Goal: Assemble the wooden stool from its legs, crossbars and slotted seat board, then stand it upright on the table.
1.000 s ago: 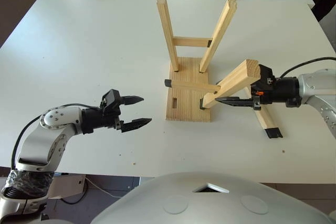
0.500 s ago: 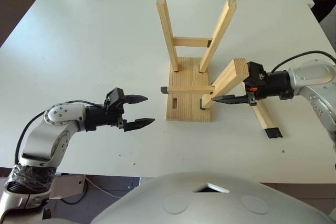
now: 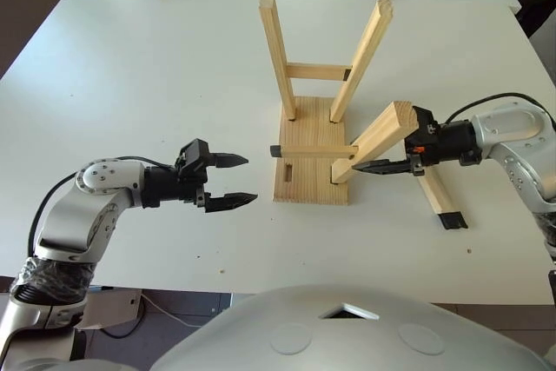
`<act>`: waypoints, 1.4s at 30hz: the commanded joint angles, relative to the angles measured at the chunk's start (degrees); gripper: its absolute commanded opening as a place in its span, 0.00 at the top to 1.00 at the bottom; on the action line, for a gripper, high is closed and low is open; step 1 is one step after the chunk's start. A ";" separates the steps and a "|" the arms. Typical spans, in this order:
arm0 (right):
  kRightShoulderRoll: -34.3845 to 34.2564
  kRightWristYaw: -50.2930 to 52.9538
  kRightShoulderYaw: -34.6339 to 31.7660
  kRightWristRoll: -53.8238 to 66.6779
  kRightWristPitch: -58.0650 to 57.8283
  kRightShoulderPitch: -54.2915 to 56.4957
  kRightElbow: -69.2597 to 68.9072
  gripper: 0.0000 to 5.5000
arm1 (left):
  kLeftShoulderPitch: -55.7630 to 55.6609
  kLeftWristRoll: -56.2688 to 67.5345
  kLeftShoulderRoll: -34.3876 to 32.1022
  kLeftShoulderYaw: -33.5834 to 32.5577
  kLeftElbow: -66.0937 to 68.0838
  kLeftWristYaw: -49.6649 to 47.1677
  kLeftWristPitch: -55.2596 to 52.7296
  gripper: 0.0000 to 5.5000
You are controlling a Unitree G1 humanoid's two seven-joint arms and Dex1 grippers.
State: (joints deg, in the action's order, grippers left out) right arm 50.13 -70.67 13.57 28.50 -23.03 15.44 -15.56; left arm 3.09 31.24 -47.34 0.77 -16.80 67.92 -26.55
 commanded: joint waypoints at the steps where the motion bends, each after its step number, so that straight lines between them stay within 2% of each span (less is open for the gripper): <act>1: 0.78 -1.84 5.72 -3.95 -1.14 -6.03 -0.51 0.63 | -1.37 -0.77 -1.43 0.80 0.49 1.30 -0.48 0.23; 12: 3.85 -1.63 9.44 -7.12 1.87 -11.29 -2.52 0.63 | -1.76 -0.74 -1.47 0.86 0.11 1.66 -0.90 0.23; 18: 2.70 0.98 11.92 -9.60 -1.04 -7.68 1.47 0.63 | -1.75 -0.91 -1.03 1.13 0.01 1.17 -0.96 0.23; 25: 2.12 -2.75 16.80 -8.22 -4.98 -3.35 7.57 0.63 | -1.85 -1.06 -0.31 1.57 -0.25 0.39 -0.92 0.23; 30: 1.20 -4.77 17.37 -6.90 -5.86 -1.17 12.57 0.63 | -1.56 -1.01 0.10 1.38 -0.49 -0.22 -0.81 0.23; 36: 5.21 -7.18 18.28 -6.73 -4.20 -4.41 5.17 0.63 | -0.58 -0.82 0.52 0.78 -1.07 -1.19 -0.69 0.23; 42: 2.03 -1.69 16.99 -6.46 -5.31 -2.12 2.69 0.63 | -1.07 -1.14 1.09 0.92 -0.31 -1.94 -0.16 0.23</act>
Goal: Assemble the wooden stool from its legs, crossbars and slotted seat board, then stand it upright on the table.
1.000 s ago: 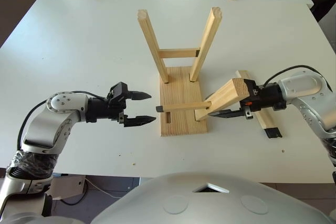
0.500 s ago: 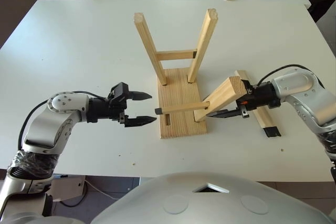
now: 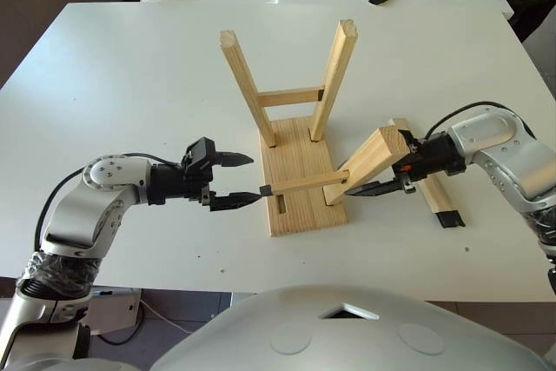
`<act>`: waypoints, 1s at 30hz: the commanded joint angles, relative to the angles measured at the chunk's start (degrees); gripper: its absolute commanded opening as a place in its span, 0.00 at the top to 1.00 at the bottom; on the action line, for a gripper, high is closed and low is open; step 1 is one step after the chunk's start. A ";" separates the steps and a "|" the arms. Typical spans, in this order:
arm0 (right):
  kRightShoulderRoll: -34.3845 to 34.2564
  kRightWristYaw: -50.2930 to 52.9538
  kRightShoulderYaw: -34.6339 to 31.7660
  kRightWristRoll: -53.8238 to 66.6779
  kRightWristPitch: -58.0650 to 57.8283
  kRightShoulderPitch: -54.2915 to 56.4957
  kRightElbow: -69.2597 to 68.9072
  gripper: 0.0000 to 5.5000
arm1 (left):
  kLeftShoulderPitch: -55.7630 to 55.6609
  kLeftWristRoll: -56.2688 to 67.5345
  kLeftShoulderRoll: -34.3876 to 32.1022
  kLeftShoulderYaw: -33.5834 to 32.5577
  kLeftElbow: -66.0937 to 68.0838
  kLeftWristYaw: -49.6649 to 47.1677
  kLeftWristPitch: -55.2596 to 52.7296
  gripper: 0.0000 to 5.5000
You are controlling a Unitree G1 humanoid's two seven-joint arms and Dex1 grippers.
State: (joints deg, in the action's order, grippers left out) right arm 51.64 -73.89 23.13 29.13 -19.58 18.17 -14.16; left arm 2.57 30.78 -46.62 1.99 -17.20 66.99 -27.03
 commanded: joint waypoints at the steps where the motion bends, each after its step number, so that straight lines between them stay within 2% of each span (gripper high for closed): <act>1: -0.09 2.61 7.12 -7.09 -8.87 -4.53 1.02 0.63 | -0.61 -0.73 0.45 -0.33 0.21 -1.12 0.47 0.23; 3: -2.12 5.49 6.65 -7.93 -8.61 -3.51 2.00 0.63 | -0.87 -0.78 0.58 -0.37 0.55 -1.33 0.70 0.23; 4: -3.47 7.48 6.62 -8.96 -8.38 -2.76 3.39 0.57 | -0.94 -0.84 0.66 -0.44 0.68 -1.48 0.80 0.23; 9: -9.26 13.61 6.75 -14.66 -9.30 -0.66 10.91 0.45 | -2.03 -1.49 0.87 -0.69 2.49 -1.82 1.35 0.23; 14: -9.55 14.85 3.11 -15.59 -10.11 -1.69 10.43 0.30 | -3.23 -2.52 0.77 -1.27 4.95 -2.29 2.33 0.23; 16: -6.72 12.99 -0.40 -13.36 -11.42 -3.02 7.43 0.26 | -2.93 -2.95 1.13 -1.50 5.44 -2.98 2.90 0.23; 23: 0.34 12.72 -15.72 -7.61 -17.03 -6.06 1.96 0.26 | 1.62 -6.29 2.79 -1.98 5.83 -6.46 7.10 0.23; 26: 4.29 13.36 -23.82 -5.35 -20.32 -9.99 -1.80 0.26 | 3.65 -10.00 2.79 -2.86 7.20 -9.57 10.40 0.23; 30: 7.63 14.41 -31.25 -2.05 -27.89 -15.37 -9.15 0.26 | 4.75 -14.89 4.34 -3.77 8.88 -15.84 13.48 0.23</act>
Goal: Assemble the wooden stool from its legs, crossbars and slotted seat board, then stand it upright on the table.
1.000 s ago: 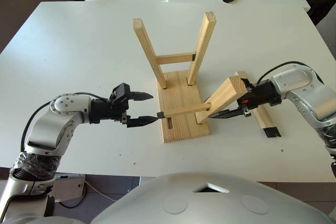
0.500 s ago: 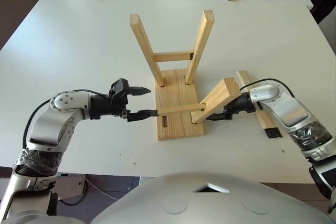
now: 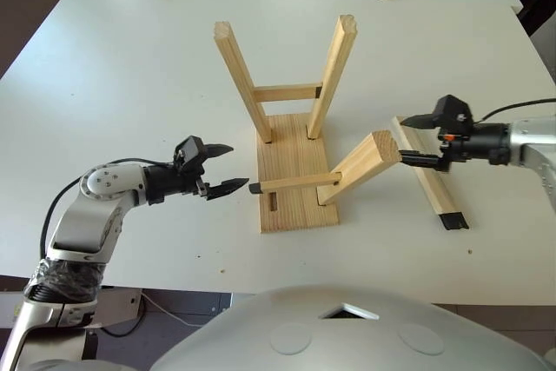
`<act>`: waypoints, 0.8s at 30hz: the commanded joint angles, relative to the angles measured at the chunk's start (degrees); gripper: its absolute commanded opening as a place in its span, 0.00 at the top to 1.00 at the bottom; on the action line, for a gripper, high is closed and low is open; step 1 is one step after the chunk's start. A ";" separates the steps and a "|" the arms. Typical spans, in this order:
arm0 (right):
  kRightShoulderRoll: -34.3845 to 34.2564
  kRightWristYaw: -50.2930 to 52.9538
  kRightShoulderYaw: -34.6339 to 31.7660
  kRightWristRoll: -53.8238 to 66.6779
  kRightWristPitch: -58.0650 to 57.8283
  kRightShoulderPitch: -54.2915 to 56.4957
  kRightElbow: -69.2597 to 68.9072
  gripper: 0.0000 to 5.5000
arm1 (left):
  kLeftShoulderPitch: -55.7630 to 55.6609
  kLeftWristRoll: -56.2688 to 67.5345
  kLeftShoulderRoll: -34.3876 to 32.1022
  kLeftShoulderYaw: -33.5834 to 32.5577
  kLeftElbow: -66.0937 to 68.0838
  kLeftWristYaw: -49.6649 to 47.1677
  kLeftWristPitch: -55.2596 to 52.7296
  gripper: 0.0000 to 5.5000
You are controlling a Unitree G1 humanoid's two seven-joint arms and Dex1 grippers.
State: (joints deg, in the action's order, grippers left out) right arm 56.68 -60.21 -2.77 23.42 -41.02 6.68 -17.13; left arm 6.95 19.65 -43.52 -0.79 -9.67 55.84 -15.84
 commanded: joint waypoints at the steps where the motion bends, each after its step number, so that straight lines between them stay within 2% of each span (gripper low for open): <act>1: 3.65 1.26 -6.10 3.95 -8.73 -5.23 -8.10 0.26 | -0.05 -4.58 2.28 -1.09 1.69 -6.64 2.49 0.23; 9: 4.70 7.38 -5.94 4.43 -19.25 -7.21 -12.05 0.26 | -1.05 -7.93 8.74 -0.07 1.82 -15.32 3.69 0.23; 17: 7.77 9.71 -2.79 2.76 -24.19 -6.35 -9.33 0.26 | -0.51 -9.91 12.23 0.31 1.54 -19.63 3.93 0.23; 24: 6.46 13.81 -0.16 2.59 -29.15 -6.77 -8.72 0.26 | -0.26 -11.85 13.91 1.52 1.69 -21.33 5.16 0.23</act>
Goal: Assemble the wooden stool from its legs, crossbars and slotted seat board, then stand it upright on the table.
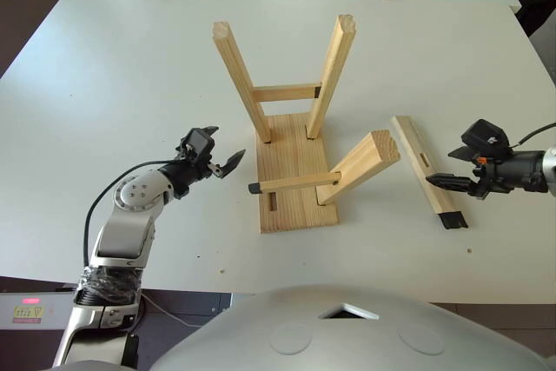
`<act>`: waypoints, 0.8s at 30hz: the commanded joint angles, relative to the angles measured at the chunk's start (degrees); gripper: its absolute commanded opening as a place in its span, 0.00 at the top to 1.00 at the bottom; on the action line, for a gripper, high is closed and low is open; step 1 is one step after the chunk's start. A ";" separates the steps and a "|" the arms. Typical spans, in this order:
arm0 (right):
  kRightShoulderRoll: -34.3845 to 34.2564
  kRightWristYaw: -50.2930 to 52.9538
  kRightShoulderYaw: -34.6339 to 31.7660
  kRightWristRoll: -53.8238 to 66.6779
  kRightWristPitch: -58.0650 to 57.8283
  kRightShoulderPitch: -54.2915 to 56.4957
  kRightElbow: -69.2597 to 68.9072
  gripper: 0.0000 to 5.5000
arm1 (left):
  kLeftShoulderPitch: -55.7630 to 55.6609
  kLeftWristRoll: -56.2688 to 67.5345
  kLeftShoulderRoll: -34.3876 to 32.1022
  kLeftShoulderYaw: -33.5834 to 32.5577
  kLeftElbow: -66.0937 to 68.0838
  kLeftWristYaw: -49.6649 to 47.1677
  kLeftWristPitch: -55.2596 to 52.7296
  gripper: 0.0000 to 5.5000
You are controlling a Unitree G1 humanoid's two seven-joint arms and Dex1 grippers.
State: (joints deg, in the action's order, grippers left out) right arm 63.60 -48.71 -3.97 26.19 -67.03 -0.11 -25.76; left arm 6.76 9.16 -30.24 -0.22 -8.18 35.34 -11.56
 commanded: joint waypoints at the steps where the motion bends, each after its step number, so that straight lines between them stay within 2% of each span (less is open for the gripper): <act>1: -0.93 3.24 1.29 -0.35 -3.87 -0.28 -0.08 0.26 | -0.10 -1.59 0.71 1.06 0.29 -0.89 1.12 0.23; 10: -7.16 9.86 1.22 1.10 -11.35 -3.44 -1.20 0.26 | -1.68 -1.81 0.65 0.85 1.39 -0.07 1.52 0.23; 15: -9.22 11.95 1.74 0.64 -10.62 -5.00 -1.33 0.26 | -3.25 -2.55 0.95 1.76 4.09 0.36 2.82 0.23; 24: -13.40 15.48 2.17 0.04 -8.32 -5.58 -1.52 0.48 | -11.62 -3.43 1.47 3.31 12.87 1.73 5.51 0.23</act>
State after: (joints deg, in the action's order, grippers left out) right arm 51.63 -33.82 -3.36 26.43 -75.52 -4.43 -27.51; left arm -3.41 6.90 -28.87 1.93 3.46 36.16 -6.73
